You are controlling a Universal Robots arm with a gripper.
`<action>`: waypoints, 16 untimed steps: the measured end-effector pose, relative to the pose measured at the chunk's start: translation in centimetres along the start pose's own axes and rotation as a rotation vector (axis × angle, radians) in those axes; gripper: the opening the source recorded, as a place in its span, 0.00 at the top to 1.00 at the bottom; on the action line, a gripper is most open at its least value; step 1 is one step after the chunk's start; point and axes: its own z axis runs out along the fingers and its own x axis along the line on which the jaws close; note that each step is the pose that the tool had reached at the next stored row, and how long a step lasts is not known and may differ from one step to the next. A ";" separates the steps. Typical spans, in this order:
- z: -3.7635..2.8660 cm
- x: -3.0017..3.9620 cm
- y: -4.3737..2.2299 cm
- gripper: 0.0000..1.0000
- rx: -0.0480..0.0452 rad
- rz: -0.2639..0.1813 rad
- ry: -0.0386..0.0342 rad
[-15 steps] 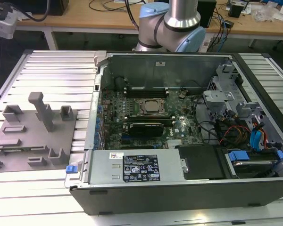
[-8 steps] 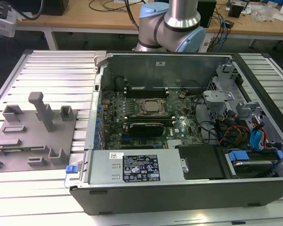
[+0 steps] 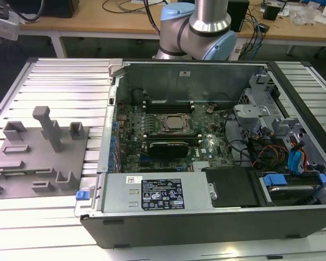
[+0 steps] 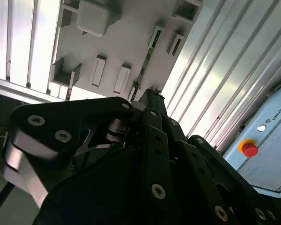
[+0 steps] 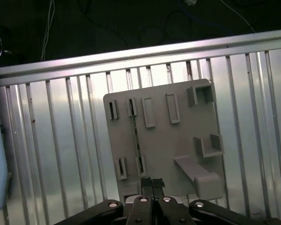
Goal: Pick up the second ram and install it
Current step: 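Pick up the second ram and move it above second insertion slot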
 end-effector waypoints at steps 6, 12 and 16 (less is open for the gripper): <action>0.04 0.12 0.01 0.70 0.0001 0.000 -0.0002; 1.38 0.49 -0.01 0.70 -0.0001 -0.001 -0.0012; 2.22 0.68 0.05 0.70 -0.0008 -0.007 -0.0057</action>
